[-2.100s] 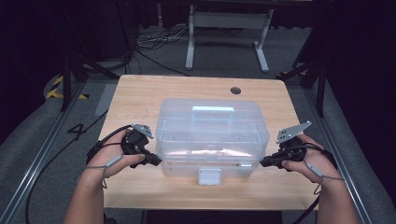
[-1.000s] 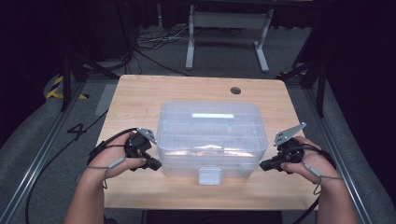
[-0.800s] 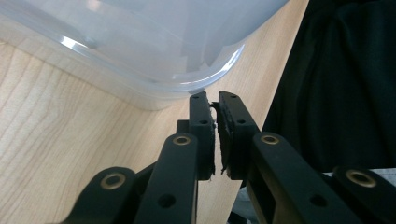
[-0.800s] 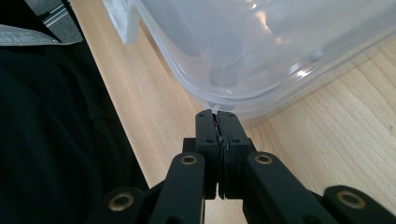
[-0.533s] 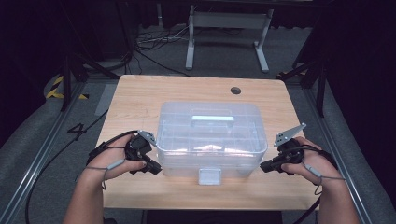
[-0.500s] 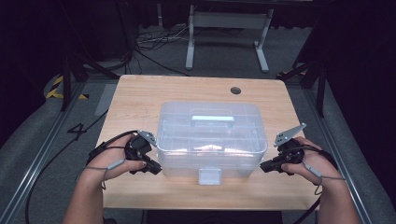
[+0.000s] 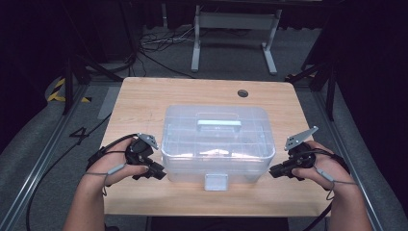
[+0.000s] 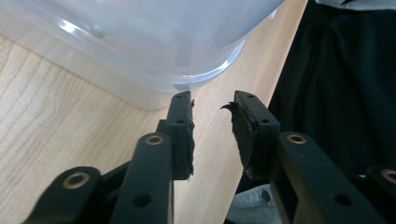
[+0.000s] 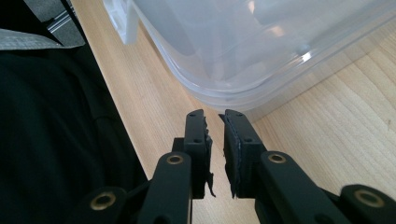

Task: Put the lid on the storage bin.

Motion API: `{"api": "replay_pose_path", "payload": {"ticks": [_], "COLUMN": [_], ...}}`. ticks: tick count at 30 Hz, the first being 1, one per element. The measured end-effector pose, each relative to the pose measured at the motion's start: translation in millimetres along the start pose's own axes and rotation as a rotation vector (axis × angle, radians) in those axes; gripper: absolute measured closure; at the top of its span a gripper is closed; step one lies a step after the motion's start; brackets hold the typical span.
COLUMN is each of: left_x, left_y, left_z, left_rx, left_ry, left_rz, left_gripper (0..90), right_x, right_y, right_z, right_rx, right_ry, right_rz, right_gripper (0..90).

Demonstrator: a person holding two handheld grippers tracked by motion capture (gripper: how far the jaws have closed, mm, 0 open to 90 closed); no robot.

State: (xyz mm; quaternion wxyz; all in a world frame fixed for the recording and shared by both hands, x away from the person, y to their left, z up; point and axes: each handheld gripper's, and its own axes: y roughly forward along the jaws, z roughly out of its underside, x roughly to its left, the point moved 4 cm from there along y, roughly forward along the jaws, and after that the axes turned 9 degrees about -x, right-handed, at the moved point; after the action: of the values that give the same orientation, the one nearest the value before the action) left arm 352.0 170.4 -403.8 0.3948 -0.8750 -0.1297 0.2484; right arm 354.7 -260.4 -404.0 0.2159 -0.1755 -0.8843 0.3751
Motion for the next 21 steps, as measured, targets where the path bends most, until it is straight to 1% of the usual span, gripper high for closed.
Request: {"api": "replay_pose_path", "payload": {"ticks": [1,3,4,5,6,7,8,9,11,12,13,14,15,16,17,19,20,21], "left_x": [0.7,1.2,2.0,2.6,3.4,5.2,5.2,6.6,7.9,7.9,8.8,9.7,11.8,11.8,12.5,14.7,15.6,16.7], "left_y": [-1.9,-3.0,-4.4,-5.5,-6.3,-9.0,-9.0,-10.4,-14.0,-14.0,-15.5,-16.6,-18.8,-18.8,-20.3,-23.1,-24.7,-26.6], "left_z": [1.1,1.5,2.2,2.7,3.1,4.6,4.6,5.4,7.6,7.6,8.6,9.3,10.7,10.7,11.8,13.6,14.5,15.4], "left_rx": [-0.012,-0.017,-0.026,-0.039,-0.049,-0.067,-0.067,-0.075,-0.108,-0.108,-0.119,-0.131,-0.159,-0.159,-0.169,-0.193,-0.205,-0.221], "left_ry": [0.000,-0.003,-0.006,-0.016,-0.020,-0.038,-0.038,-0.040,-0.070,-0.070,-0.076,-0.082,-0.099,-0.099,-0.112,-0.117,-0.126,-0.136], "left_rz": [-0.013,-0.013,-0.024,-0.030,-0.036,-0.052,-0.052,-0.062,-0.088,-0.088,-0.097,-0.109,-0.129,-0.129,-0.140,-0.167,-0.178,-0.196], "left_gripper": [65.7,64.2,64.2,60.7,60.7,60.0,59.7,59.7,59.1,58.8,57.9,57.9,56.7,56.6,56.6,56.0,55.6,55.6], "right_x": [-1.0,-1.4,-1.8,-3.1,-3.1,-4.3,-4.9,-4.9,-7.2,-7.2,-8.2,-9.1,-10.9,-10.9,-12.0,-14.8,-16.6,-18.4], "right_y": [-0.5,-0.8,-1.4,-3.8,-3.8,-7.0,-8.2,-8.2,-12.9,-12.9,-14.1,-15.2,-16.3,-16.3,-17.1,-18.9,-19.5,-20.4], "right_z": [-0.4,-0.6,-0.9,-1.7,-1.7,-2.2,-2.5,-2.5,-3.4,-3.4,-3.8,-4.6,-6.0,-6.0,-6.7,-8.2,-9.1,-9.8], "right_rx": [-0.002,-0.003,-0.005,-0.014,-0.014,-0.022,-0.028,-0.028,-0.045,-0.045,-0.050,-0.058,-0.065,-0.065,-0.067,-0.078,-0.088,-0.092], "right_ry": [-0.001,-0.002,-0.003,-0.003,-0.003,-0.002,-0.004,-0.004,-0.004,-0.004,-0.006,-0.004,-0.006,-0.006,-0.007,-0.005,-0.004,-0.003], "right_rz": [0.001,0.001,0.002,0.003,0.003,0.009,0.009,0.009,0.020,0.020,0.021,0.027,0.030,0.030,0.034,0.046,0.052,0.061], "right_gripper": [79.3,78.8,78.4,77.6,77.6,77.1,76.8,76.8,75.3,75.3,74.8,74.1,72.8,72.8,71.8,70.3,69.7,69.4]}}
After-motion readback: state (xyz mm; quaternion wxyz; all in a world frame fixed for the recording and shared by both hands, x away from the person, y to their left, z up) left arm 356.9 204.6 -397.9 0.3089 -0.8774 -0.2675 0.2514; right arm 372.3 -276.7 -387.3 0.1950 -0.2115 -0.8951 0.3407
